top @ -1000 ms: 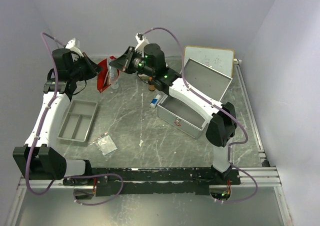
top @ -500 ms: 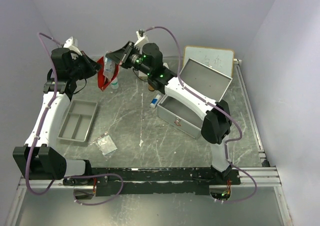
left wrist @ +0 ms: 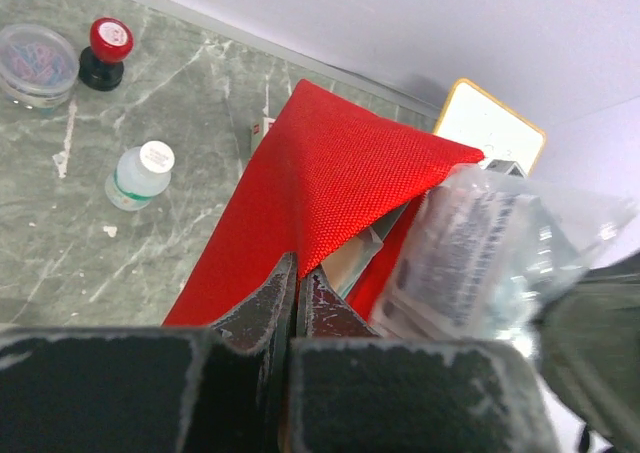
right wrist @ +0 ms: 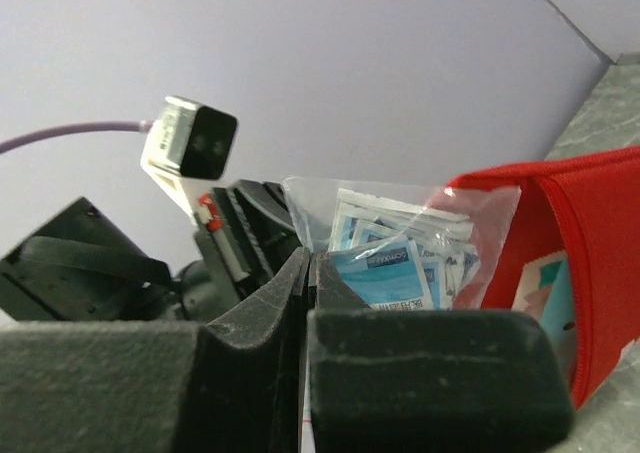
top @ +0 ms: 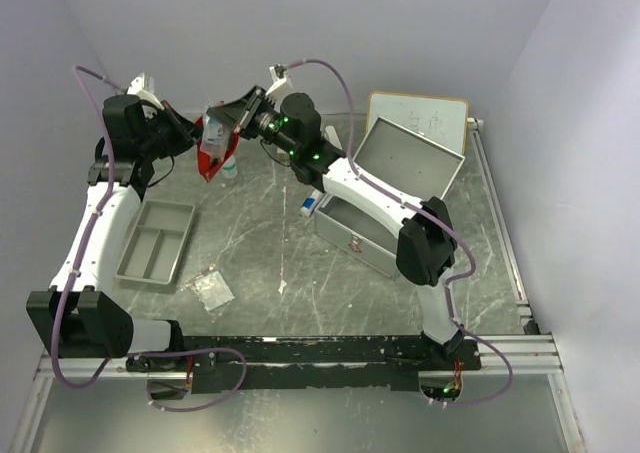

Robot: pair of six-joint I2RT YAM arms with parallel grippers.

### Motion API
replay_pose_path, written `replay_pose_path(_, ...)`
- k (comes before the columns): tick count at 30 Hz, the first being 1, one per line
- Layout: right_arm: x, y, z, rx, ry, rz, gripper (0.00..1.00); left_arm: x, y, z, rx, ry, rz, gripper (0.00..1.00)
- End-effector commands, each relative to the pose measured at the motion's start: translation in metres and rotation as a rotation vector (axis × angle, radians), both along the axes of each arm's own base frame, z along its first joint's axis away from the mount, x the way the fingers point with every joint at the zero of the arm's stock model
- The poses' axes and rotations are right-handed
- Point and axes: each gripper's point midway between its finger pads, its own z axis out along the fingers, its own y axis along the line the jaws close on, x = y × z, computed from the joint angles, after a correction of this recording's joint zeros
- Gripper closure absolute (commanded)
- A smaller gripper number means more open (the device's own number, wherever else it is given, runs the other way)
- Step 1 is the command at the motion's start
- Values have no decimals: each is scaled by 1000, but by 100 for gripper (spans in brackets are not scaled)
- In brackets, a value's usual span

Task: Organize the medicine kit
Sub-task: Place the medical item at the medicine pouch.

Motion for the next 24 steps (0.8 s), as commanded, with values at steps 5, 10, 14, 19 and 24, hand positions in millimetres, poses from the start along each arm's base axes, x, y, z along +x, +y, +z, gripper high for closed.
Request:
replay_pose_path(5, 2, 11, -35, 14, 24, 2, 100, 6, -11, 46, -79, -102, -48, 93)
replay_pose_path(10, 2, 15, -26, 31, 1, 7, 100, 5, -13, 45, -83, -97, -58, 93)
replay_pose_path(14, 2, 18, -18, 27, -20, 11, 100, 5, -14, 42, -94, -89, -62, 93)
replay_pose_path(19, 3, 14, -35, -110, 4, -17, 100, 5, -12, 47, -73, -103, -61, 93)
replay_pose_path(24, 3, -5, -60, -291, 48, -84, 100, 6, -13, 46, -80, -96, -63, 93)
